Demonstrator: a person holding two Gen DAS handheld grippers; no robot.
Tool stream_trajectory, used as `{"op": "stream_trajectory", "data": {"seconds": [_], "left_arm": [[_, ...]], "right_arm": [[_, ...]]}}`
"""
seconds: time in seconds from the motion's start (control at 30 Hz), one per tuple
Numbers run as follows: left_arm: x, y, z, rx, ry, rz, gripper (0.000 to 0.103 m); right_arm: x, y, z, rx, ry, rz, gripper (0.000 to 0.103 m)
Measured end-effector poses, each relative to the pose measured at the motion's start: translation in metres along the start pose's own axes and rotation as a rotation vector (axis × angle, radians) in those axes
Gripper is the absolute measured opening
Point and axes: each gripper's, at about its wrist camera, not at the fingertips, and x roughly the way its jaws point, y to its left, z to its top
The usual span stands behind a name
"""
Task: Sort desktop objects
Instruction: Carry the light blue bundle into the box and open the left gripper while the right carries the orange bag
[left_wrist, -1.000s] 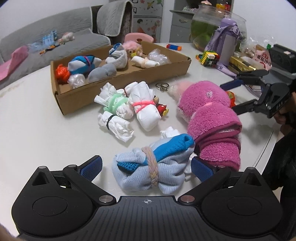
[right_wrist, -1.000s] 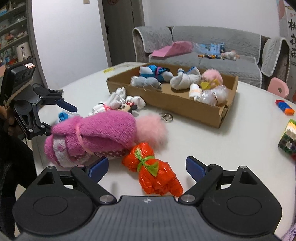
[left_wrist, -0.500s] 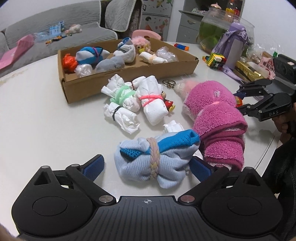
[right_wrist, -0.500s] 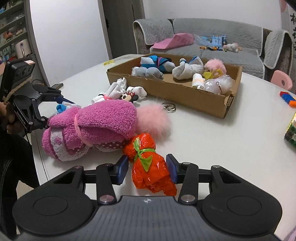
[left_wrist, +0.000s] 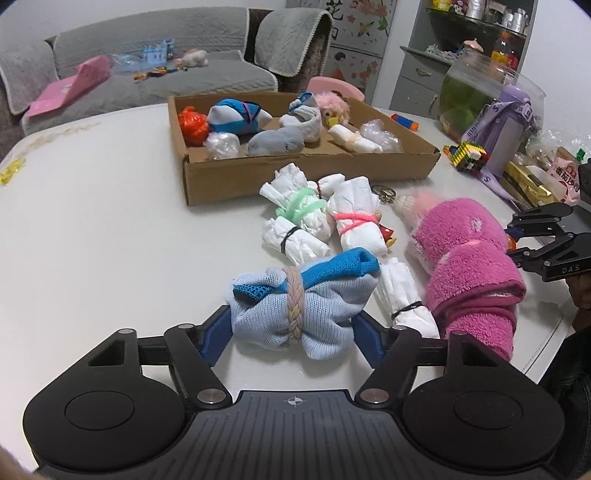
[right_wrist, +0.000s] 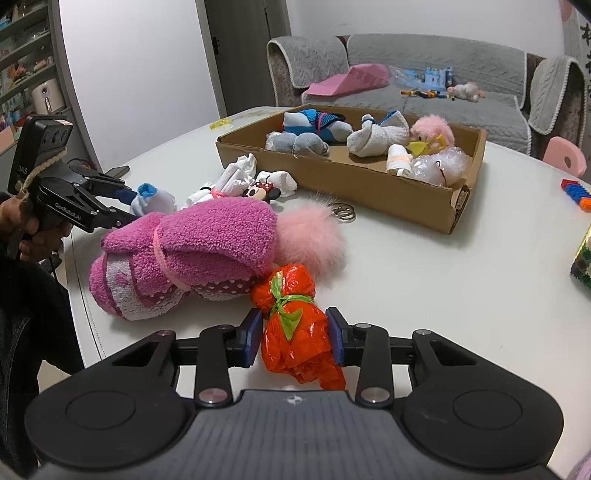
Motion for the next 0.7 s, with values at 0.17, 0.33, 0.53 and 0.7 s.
{"op": "stream_trajectory", "data": {"seconds": [0.17,0.33,0.53,0.7], "left_arm": [[-0.002,0.001,0.001,0.001,-0.002,0.014,0.068],[-0.008,0.008,0.004,-0.03,-0.021,0.042,0.067],[-0.019,0.007,0.008,-0.029,-0.071,0.064,0.067],[-0.027,0.008,0.014,-0.038,-0.115,0.087,0.067]], "right_arm": [[-0.007,-0.007,0.004,0.033,-0.026,-0.017,0.031],[-0.016,-0.014,0.007,0.061,-0.058,-0.033,0.031],[-0.027,-0.024,0.01,0.101,-0.113,-0.072,0.031],[-0.033,-0.03,0.013,0.127,-0.155,-0.102,0.031]]}}
